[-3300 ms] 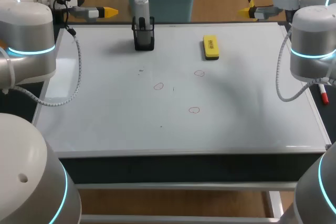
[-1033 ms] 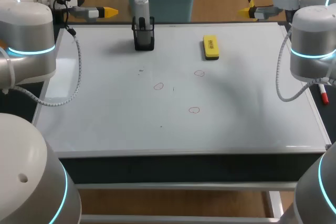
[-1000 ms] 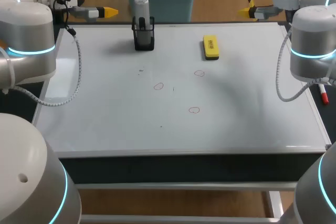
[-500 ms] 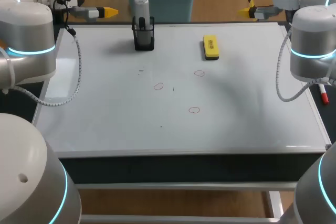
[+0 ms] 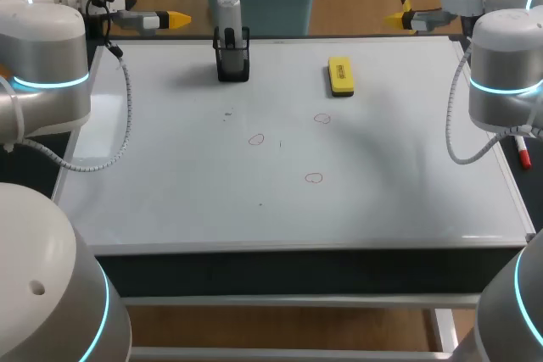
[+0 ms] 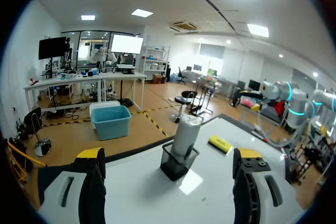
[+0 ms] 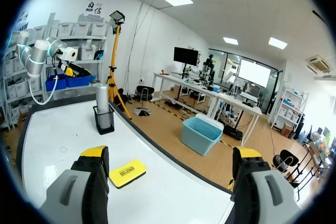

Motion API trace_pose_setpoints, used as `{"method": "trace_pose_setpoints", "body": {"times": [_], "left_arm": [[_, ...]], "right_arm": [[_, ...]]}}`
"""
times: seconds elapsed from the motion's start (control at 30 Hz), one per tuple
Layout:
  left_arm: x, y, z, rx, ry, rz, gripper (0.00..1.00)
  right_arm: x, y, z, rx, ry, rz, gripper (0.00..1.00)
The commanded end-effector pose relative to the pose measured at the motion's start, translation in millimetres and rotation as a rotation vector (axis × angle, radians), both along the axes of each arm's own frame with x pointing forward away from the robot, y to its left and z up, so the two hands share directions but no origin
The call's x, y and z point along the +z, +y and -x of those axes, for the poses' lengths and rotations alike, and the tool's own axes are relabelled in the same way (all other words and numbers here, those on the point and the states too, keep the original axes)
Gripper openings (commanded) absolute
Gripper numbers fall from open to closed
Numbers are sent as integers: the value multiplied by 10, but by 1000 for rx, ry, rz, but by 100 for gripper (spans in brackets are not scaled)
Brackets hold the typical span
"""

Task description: Pick up the inspection probe, press it on each red-marked spot on the whiteboard one by one, put down the probe, pick up the eraser, and wipe off all the red marks.

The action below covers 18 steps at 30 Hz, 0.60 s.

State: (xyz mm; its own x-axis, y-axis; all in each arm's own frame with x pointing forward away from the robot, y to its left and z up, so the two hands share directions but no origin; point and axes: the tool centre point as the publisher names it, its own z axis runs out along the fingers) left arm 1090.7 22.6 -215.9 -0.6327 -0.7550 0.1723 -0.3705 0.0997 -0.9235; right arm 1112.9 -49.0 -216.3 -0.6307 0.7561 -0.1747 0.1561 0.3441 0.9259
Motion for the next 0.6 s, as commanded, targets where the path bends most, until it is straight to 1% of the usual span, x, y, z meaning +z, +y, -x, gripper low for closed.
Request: {"method": "trace_pose_setpoints", "body": {"times": [0.03, 0.17, 0.23, 0.27, 0.33, 0.4, 0.47, 0.53, 0.6], "left_arm": [[-4, 0, -2, 0, -1, 2, 100], [-4, 0, -2, 0, -1, 2, 100], [-22, 3, -15, -47, -22, 16, 100], [-33, -5, -20, -85, -45, 32, 100], [-55, -40, -20, -127, -50, 15, 100], [-70, -76, -29, -171, -66, 19, 100], [-69, -126, -19, -218, -89, 19, 100], [-59, -182, 3, -295, -128, 29, 100], [-63, -219, -6, -351, -142, 26, 100]], "right_arm": [[1, -3, -5, 1, 1, 1, 100], [1, -3, -5, 1, 1, 1, 100], [1, -3, -5, 1, 1, 1, 100], [1, -3, -5, 1, 1, 1, 100], [1, -3, -5, 1, 1, 1, 100], [1, -3, -5, 1, 1, 1, 100], [1, -3, -5, 1, 1, 1, 100], [1, -3, -5, 1, 1, 1, 100], [1, -3, -5, 1, 1, 1, 100]]}}
